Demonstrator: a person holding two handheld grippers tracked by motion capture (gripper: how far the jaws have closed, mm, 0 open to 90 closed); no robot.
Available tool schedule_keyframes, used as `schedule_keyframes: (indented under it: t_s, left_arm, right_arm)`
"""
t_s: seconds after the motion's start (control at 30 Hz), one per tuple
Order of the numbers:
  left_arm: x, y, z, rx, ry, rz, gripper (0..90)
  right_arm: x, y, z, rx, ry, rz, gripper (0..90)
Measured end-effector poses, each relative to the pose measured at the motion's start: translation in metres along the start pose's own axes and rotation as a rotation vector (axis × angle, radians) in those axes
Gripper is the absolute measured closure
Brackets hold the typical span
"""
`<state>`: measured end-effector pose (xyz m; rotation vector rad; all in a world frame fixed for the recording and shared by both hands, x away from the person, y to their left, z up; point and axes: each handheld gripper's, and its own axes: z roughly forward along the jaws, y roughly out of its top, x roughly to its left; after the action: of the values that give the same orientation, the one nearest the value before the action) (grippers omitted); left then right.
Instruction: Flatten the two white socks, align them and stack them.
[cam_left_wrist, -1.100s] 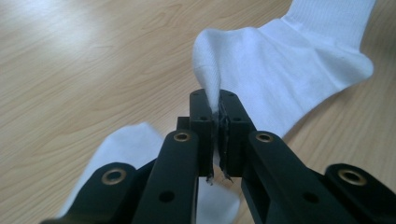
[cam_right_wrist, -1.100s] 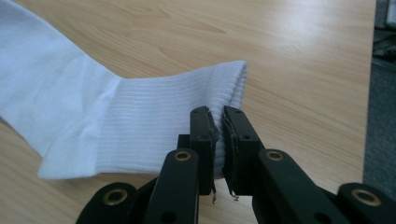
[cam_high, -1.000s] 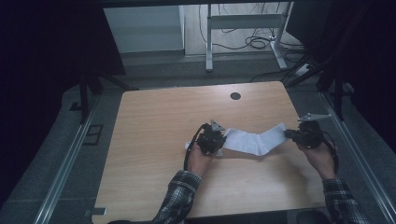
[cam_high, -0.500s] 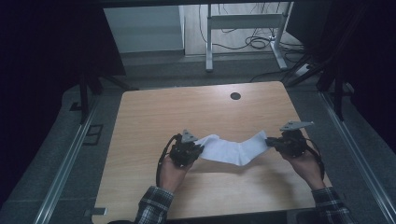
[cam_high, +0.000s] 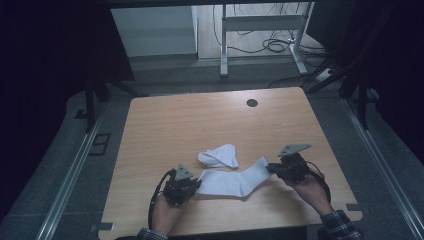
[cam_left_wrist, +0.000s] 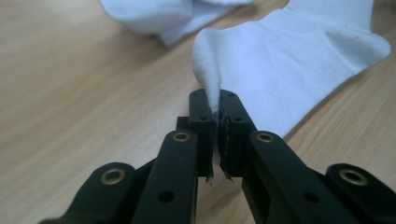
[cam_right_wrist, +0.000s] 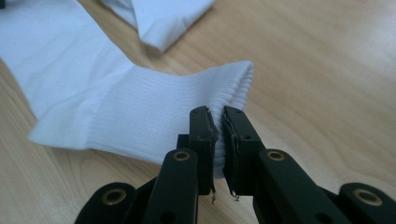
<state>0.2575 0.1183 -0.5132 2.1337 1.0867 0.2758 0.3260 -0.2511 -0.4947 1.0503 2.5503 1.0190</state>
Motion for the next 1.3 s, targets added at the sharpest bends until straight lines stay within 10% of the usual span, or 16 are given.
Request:
schedule_keyframes:
  t_s: [0.33, 0.53, 0.9, 1.13, 1.3]
  left_arm:
    - [0.005, -0.002, 0.006, -0.008, 0.045, -0.017, 61.1]
    - [0.026, 0.017, -0.005, -0.061, 0.078, -0.046, 51.7]
    - [0.054, 0.057, 0.026, -0.062, 0.040, -0.115, 42.4]
    - [0.067, 0.063, 0.055, -0.001, 0.000, -0.199, 44.9]
    - [0.067, 0.062, 0.060, 0.024, -0.067, -0.215, 73.2]
  right_arm:
    - [-0.002, -0.010, 0.010, 0.031, 0.004, 0.006, 72.7]
    - [-0.014, -0.008, 0.003, -0.014, -0.022, 0.031, 65.3]
    - [-0.040, -0.025, 0.005, -0.002, -0.067, 0.088, 57.3]
    - [-0.046, -0.030, 0.006, 0.003, -0.071, 0.105, 56.5]
    - [-0.045, -0.030, 0.008, 0.014, -0.071, 0.090, 56.3]
